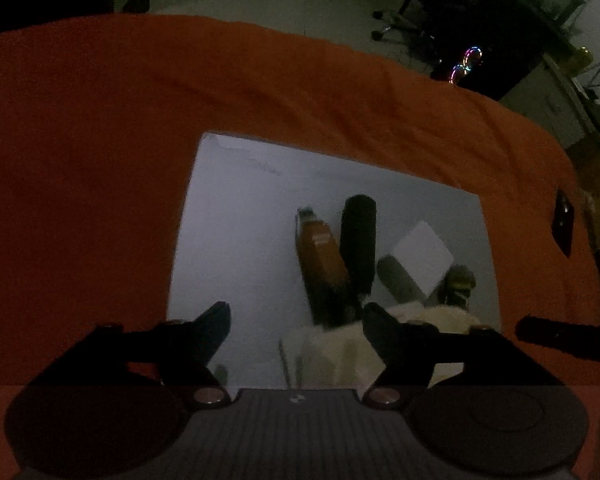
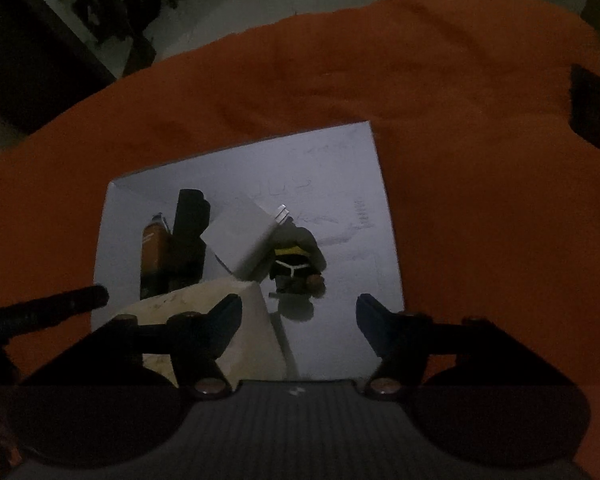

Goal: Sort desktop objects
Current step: 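Grasp the brown SPRING WIND bottle with the left tool while the right tool grasps the figurine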

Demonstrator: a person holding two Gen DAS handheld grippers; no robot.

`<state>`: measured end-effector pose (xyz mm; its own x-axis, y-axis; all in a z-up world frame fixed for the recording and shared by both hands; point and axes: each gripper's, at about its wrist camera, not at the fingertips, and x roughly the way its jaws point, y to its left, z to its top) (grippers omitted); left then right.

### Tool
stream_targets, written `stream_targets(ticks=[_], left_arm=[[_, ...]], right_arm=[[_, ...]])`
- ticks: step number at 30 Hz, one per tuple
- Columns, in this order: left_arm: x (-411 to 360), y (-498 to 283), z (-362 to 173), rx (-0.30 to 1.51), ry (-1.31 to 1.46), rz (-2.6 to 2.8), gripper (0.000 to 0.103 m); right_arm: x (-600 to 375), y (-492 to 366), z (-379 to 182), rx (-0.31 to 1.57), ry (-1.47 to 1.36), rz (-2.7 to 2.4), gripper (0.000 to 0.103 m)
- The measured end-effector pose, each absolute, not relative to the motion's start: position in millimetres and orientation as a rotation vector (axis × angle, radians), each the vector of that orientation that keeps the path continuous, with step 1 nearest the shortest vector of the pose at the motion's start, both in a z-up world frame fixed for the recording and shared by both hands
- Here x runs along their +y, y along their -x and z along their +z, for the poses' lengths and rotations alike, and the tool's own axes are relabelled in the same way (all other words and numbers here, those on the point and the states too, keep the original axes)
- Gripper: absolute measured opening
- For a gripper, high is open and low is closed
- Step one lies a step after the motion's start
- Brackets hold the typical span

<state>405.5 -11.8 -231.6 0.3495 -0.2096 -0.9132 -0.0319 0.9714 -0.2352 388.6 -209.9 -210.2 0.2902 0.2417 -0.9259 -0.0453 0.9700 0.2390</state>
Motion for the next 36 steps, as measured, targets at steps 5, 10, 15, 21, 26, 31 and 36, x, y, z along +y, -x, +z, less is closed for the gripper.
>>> stream_targets(ticks=[5, 10, 15, 21, 26, 31, 36], left_arm=[[-13.7, -429.7, -247.7, 1.239, 0.312, -0.116, 0.066], [-23.6, -445.1, -263.1, 1.278, 0.316, -0.135, 0.058], [-25.5, -454.8, -280.6, 1.334, 0.342, -0.110, 0.047], [-32.8, -456.0, -285.1, 1.338, 0.315, -0.166, 0.025], [-23.3, -456.5, -278.4, 1.314, 0.289, -0.179, 0.021], [10.5, -460.0, -271.4, 1.300, 0.277, -0.150, 0.021], [31.7, -459.5, -280.5, 1.320, 0.273, -0.103, 0.021]], right_arm=[[-199.3, -407.3, -231.3, 1.294, -0.158, 0.202, 0.065], [-188.1, -420.5, -256.5, 1.337, -0.145, 0.196, 0.065], [-175.1, -427.2, -273.4, 1.365, -0.112, 0.205, 0.065], [-167.2, -430.1, -286.2, 1.394, -0.043, 0.206, 0.048], [-177.2, -429.1, -279.6, 1.378, -0.057, 0.211, 0.046], [-196.1, -427.9, -269.6, 1.365, -0.056, 0.221, 0.045], [-204.5, -428.4, -273.6, 1.381, -0.048, 0.208, 0.045]])
